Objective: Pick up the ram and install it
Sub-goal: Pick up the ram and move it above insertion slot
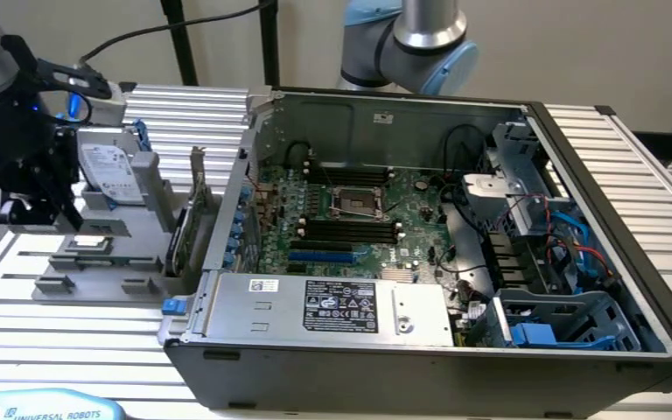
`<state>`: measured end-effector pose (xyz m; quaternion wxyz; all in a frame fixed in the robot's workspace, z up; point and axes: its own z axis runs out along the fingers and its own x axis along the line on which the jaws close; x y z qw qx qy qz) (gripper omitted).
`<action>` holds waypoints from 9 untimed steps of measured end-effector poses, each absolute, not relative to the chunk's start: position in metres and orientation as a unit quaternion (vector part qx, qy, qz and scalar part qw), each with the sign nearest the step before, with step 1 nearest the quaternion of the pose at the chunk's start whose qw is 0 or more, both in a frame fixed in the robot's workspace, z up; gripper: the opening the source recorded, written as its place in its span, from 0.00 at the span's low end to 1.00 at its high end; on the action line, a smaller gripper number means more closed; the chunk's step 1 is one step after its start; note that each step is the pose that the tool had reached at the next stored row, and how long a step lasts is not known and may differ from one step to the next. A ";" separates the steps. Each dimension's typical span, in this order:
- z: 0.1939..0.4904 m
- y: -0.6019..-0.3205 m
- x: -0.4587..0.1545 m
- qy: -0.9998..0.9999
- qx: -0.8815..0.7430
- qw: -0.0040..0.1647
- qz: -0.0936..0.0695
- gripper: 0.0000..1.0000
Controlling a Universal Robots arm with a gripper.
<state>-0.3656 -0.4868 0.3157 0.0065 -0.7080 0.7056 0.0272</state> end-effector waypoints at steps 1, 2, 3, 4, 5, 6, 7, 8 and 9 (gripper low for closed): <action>0.319 -0.487 -0.362 0.706 -0.708 0.006 0.027 0.13; 0.322 -0.486 -0.359 0.706 -0.708 0.006 0.027 0.13; 0.326 -0.486 -0.355 0.706 -0.708 0.006 0.027 0.13; 0.329 -0.486 -0.352 0.706 -0.708 0.006 0.027 0.13; 0.332 -0.486 -0.348 0.706 -0.708 0.006 0.027 0.13; 0.335 -0.486 -0.345 0.706 -0.708 0.006 0.027 0.13; 0.338 -0.485 -0.341 0.706 -0.708 0.006 0.027 0.13; 0.341 -0.485 -0.337 0.706 -0.708 0.006 0.027 0.13; 0.344 -0.485 -0.333 0.706 -0.708 0.007 0.027 0.13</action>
